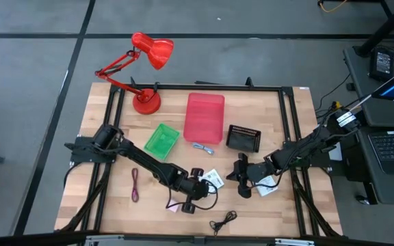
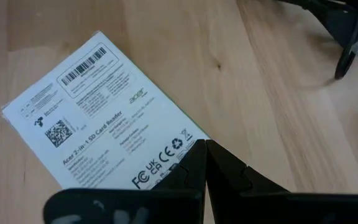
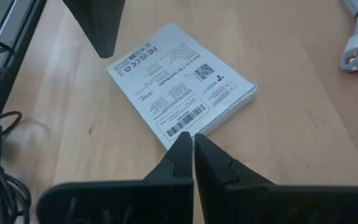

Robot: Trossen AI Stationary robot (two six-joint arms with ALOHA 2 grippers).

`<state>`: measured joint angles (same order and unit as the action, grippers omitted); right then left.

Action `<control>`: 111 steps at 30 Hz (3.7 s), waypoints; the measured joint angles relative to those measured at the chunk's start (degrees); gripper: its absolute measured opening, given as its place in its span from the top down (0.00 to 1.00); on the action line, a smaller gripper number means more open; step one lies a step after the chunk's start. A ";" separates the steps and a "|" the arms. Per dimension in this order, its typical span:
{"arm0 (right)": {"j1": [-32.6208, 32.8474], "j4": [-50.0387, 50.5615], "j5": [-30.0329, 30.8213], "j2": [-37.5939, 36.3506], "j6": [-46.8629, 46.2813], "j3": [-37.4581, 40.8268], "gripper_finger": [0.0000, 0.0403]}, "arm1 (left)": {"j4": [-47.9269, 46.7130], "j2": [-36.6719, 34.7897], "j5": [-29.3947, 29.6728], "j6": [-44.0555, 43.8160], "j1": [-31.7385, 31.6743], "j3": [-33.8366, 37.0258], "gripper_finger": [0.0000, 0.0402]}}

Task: Pick and place items into bin
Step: Put the left card reader box into the pink bin

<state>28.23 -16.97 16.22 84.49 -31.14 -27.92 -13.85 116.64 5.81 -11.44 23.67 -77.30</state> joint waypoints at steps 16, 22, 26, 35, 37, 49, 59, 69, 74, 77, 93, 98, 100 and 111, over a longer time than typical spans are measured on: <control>-1.51 -0.42 1.29 0.00 0.30 0.00 1.00 | 0.89 2.56 0.66 -0.75 0.23 -0.09 1.00; -1.49 -0.40 1.23 0.00 -0.64 0.00 1.00 | -1.36 2.47 0.71 -2.03 0.23 -0.15 1.00; -1.49 -0.41 1.05 0.00 -5.15 0.00 0.99 | -1.43 2.47 0.63 -2.38 0.23 -0.15 1.00; -1.49 -0.42 -0.87 0.00 -12.08 0.00 0.81 | -1.63 2.49 0.61 -2.38 0.23 -0.13 1.00; -1.49 -0.44 -0.87 0.00 -12.33 0.00 0.76 | -1.63 2.49 0.61 -2.38 0.23 -0.13 1.00; -3.30 -5.99 -0.89 6.81 -16.75 0.00 0.59 | -1.72 2.56 0.58 -2.38 0.23 -0.07 1.00; -6.77 -15.05 -4.65 13.12 -16.61 -0.02 0.56 | -1.81 2.58 0.53 -2.38 0.23 -0.02 1.00; -8.37 -21.66 -10.34 16.97 -16.52 -0.73 0.56 | -2.51 2.60 0.64 -2.36 0.23 -0.02 1.00; -8.39 -21.17 -11.51 18.20 -15.72 -2.73 0.56 | -2.63 3.40 0.00 -1.62 0.34 -0.02 1.00; -8.37 -20.96 -12.48 18.16 -15.08 -3.13 0.56 | -1.65 4.10 -1.33 -1.35 0.30 -0.06 1.00; -8.36 -24.63 -16.13 17.68 -13.41 -3.56 0.93 | -1.05 4.02 -0.41 1.76 0.40 0.00 1.00; -8.35 -26.03 -16.54 17.67 -11.89 -3.54 0.96 | -1.12 3.13 -2.20 5.31 0.40 0.04 1.00; -8.33 -26.31 -16.33 17.62 -11.67 -3.54 0.96 | -1.59 2.02 -2.50 6.96 0.51 0.20 1.00; -8.03 -27.73 -18.47 15.76 -6.66 -3.31 0.96 | -12.34 -7.70 5.28 13.07 1.46 0.33 1.00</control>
<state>20.20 -44.70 -2.25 100.25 -37.79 -31.23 -26.19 108.94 11.09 1.62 25.13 -76.97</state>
